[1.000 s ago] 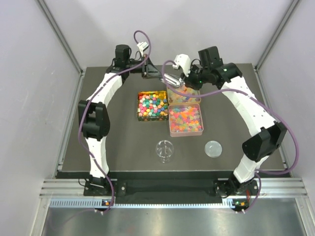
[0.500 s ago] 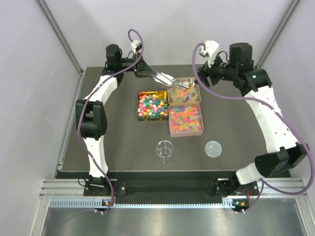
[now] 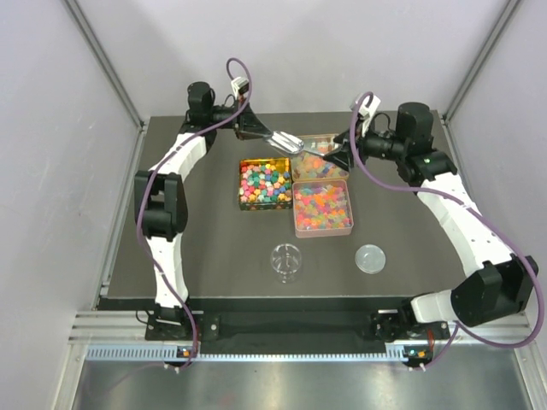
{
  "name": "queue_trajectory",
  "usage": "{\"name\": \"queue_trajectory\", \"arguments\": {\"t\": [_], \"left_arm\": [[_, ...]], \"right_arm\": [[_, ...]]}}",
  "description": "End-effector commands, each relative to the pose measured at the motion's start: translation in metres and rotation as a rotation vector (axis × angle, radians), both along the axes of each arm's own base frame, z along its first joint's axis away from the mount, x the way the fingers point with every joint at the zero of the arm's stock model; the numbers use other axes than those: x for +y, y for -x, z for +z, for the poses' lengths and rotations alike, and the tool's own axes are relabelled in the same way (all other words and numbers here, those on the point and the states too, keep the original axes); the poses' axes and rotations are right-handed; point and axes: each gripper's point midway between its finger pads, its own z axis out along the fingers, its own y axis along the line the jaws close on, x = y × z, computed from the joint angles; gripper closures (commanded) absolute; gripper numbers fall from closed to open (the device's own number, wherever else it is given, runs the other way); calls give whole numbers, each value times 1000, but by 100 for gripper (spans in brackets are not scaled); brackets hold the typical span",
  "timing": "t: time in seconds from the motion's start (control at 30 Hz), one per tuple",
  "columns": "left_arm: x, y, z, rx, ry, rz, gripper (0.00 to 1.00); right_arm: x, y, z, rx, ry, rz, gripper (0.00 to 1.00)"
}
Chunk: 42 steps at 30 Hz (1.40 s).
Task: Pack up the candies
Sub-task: Pick up the spatula from the center of the board.
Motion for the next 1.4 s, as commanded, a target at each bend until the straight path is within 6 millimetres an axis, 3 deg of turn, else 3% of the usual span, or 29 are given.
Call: {"name": "queue_trajectory", "arguments": {"t": [0.0, 0.23, 0.67, 1.03, 1.37], "left_arm": [[2, 11, -2, -19, 4, -67, 100], [-4, 10, -6, -16, 3, -71, 100], [-4, 10, -5, -6, 2, -76, 100], [-2, 12, 3, -13, 3, -82, 100], [-1, 12, 4, -19, 3, -82, 100]], "right_arm": [[11, 15, 48, -170, -66, 74, 39], [22, 10, 41, -139, -58, 115, 46], [35, 8, 13, -106, -14, 125, 47], [32, -8, -12, -84, 50, 61, 47], [34, -12, -17, -76, 50, 60, 50]]}}
